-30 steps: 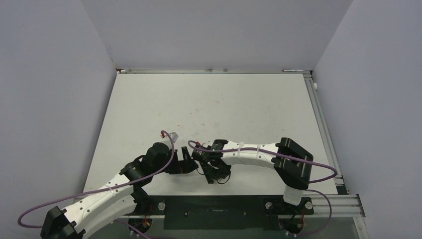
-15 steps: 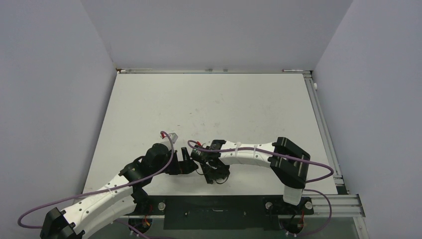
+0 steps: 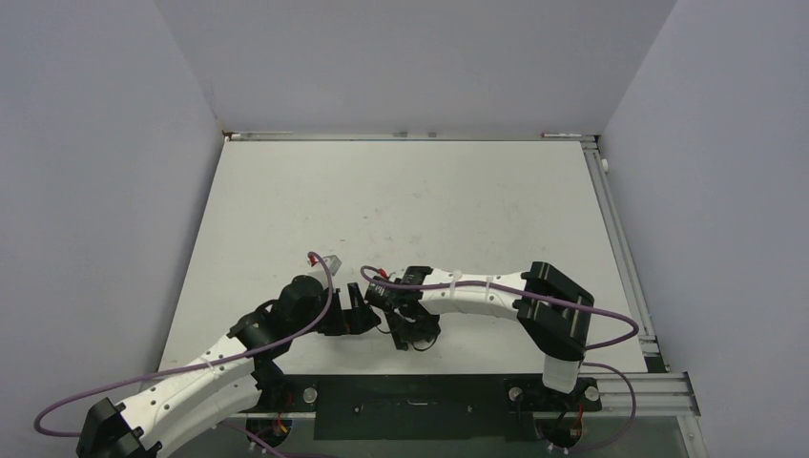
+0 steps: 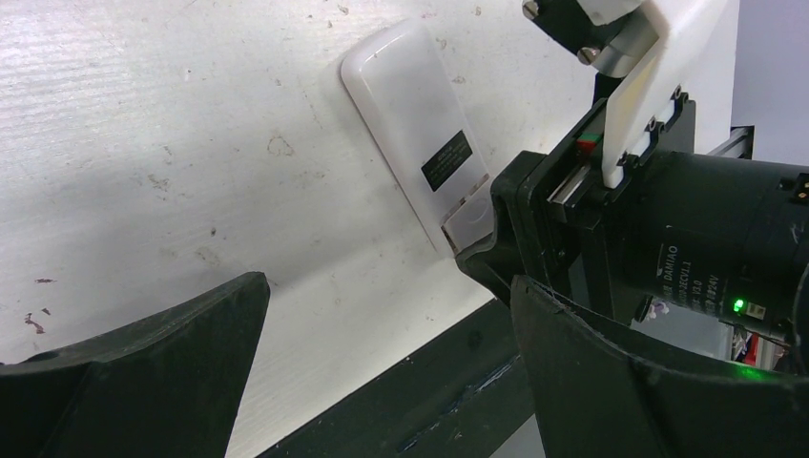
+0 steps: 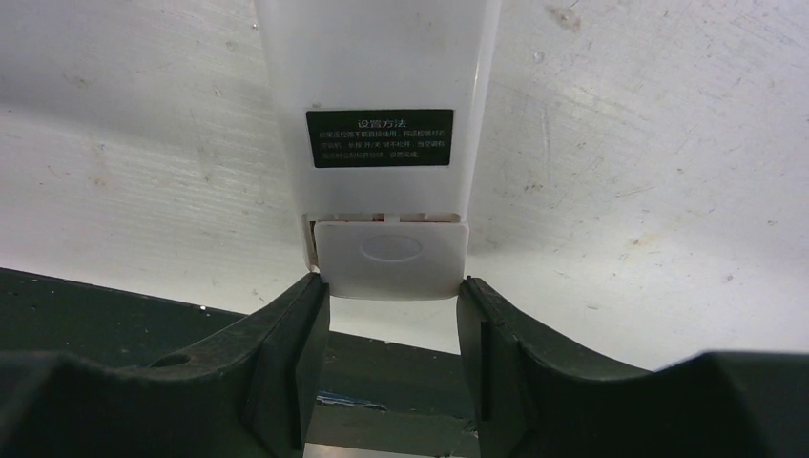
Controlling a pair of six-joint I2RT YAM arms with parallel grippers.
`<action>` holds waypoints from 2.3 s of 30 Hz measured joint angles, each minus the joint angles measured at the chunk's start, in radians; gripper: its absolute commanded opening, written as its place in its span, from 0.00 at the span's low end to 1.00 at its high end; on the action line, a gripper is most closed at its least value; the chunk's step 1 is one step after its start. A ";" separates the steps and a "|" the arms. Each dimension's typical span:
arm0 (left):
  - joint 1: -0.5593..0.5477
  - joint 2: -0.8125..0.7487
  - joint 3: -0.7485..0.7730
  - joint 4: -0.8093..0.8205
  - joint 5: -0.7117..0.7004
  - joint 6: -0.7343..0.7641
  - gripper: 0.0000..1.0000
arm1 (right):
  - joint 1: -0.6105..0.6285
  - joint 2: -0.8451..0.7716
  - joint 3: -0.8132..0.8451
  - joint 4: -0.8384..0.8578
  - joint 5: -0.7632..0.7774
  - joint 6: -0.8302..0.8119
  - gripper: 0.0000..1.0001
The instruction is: Load the batteries into the remote control
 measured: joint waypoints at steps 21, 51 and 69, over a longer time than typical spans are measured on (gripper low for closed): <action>0.000 0.025 0.000 0.000 0.002 0.000 0.96 | -0.027 0.000 0.012 -0.018 0.015 -0.094 0.19; 0.000 0.031 0.000 0.000 0.002 0.000 0.96 | -0.031 0.044 0.077 -0.095 -0.071 -0.278 0.15; 0.000 0.031 0.000 0.000 0.002 0.000 0.96 | -0.061 0.047 0.092 -0.094 -0.072 -0.298 0.15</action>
